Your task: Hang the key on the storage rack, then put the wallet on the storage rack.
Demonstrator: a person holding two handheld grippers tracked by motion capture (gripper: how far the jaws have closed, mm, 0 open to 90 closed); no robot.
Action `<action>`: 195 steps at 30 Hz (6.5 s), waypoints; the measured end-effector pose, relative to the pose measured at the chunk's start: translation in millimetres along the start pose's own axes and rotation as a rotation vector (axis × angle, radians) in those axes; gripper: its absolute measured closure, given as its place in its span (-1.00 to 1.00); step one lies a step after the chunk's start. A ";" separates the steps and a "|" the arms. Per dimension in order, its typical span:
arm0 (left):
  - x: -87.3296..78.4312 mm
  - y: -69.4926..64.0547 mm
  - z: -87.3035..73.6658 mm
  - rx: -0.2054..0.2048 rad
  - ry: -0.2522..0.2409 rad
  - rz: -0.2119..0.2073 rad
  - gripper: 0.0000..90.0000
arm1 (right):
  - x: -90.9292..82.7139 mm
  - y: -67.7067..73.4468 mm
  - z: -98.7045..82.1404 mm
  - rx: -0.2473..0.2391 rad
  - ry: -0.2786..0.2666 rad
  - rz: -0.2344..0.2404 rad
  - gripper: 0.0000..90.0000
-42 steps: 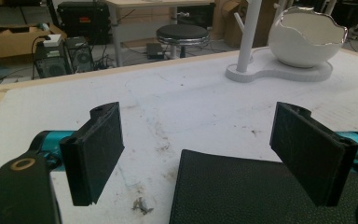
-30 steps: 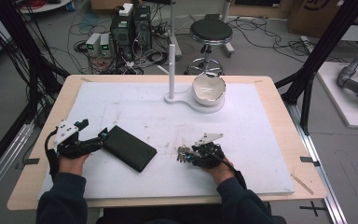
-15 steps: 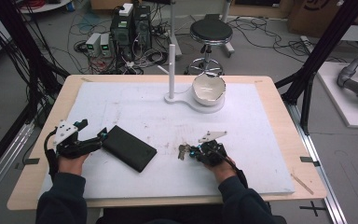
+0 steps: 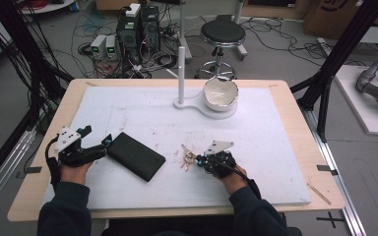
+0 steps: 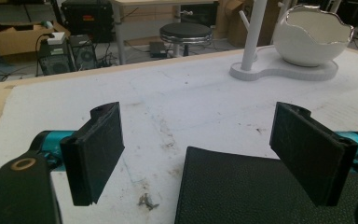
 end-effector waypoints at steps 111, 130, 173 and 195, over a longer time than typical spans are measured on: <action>-0.4 2.2 -3.4 -0.013 -0.007 -0.010 -0.61 | -6.0 -124.9 221.5 0.045 -0.215 -0.116 0.97; -0.7 3.1 -4.0 -0.017 -0.007 -0.015 -0.61 | -4.9 -123.5 202.0 0.126 -0.211 -0.164 0.25; 6.8 7.2 -9.9 -0.074 0.049 -0.061 -0.62 | -49.3 -91.7 17.3 0.146 -0.209 -0.078 -0.53; 45.2 27.8 -31.8 -0.196 0.400 -0.266 0.27 | -30.3 -65.8 12.8 0.088 -0.171 0.052 -0.53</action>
Point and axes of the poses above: each handheld gripper's, and its own axes: x roughly forward along the jaws, z roughly out of its top, y roughly to its left, the point moved 1 cm from there along x, roughly forward along the jaws, and after that the axes turned 1 degree about y, right-handed, at the moved point
